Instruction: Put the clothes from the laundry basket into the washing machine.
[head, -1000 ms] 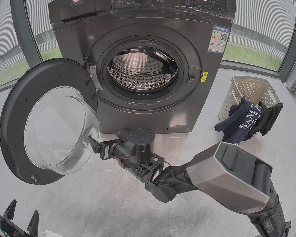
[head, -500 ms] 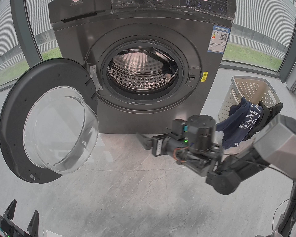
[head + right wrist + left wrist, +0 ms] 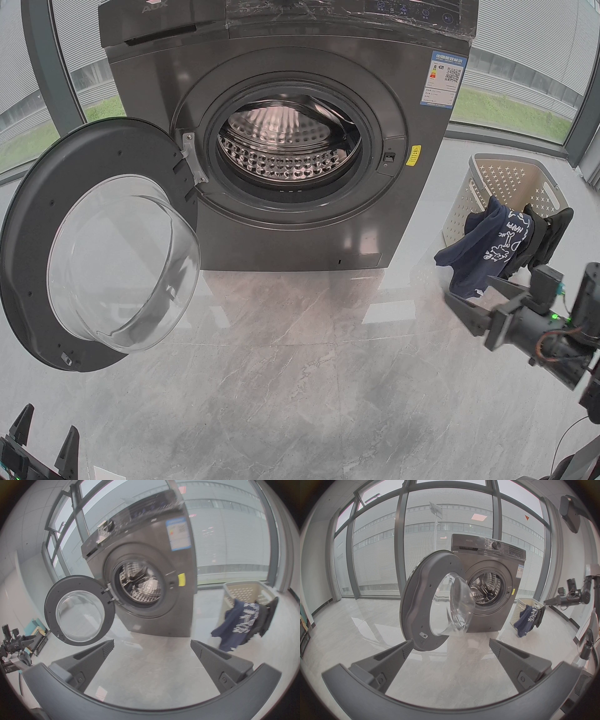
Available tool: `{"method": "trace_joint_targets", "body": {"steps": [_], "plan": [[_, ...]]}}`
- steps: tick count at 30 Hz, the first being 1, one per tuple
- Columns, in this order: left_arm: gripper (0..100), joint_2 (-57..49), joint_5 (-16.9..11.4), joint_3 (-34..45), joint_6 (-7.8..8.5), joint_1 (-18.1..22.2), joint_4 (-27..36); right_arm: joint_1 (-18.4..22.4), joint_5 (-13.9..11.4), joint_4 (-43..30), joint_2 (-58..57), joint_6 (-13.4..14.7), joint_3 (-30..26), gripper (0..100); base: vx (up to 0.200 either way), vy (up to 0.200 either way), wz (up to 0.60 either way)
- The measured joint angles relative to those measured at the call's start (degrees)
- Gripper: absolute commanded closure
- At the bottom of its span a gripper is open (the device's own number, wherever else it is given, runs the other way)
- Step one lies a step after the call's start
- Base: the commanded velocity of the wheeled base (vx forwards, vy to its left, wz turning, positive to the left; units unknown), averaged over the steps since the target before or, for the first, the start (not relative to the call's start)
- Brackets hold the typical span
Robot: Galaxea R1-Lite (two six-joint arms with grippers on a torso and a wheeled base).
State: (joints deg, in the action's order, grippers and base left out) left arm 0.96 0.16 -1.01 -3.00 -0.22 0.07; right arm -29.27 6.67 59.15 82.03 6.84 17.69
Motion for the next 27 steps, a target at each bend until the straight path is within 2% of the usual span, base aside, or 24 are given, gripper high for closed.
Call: {"method": "trace_joint_targets", "body": {"steps": [5, 9, 23, 27], "plan": [[0, 0.0, 0.0, 0.0, 0.0, 0.0, 0.0, 5.8, -0.4, -4.1, -14.1, -1.9, -8.3, 0, 0.0, 0.0, 0.0], [0, 0.0, 0.1, 0.0, 0.0, 0.0, 0.0, 9.6, -0.5, -13.1, -26.1, -3.5, -11.7, 0, 0.0, 0.0, 0.0], [0, 0.0, 0.1, 0.0, 0.4, 0.1, 0.0, 22.8, -1.1, -52.2, -65.6, -6.3, -15.9, 0, 0.0, 0.0, 0.0], [0, 0.0, 0.2, 0.0, 0.38, 0.0, 0.0, 27.5, -0.8, -57.4, -73.2, -6.0, -16.5, 0, 0.0, 0.0, 0.0]]}}
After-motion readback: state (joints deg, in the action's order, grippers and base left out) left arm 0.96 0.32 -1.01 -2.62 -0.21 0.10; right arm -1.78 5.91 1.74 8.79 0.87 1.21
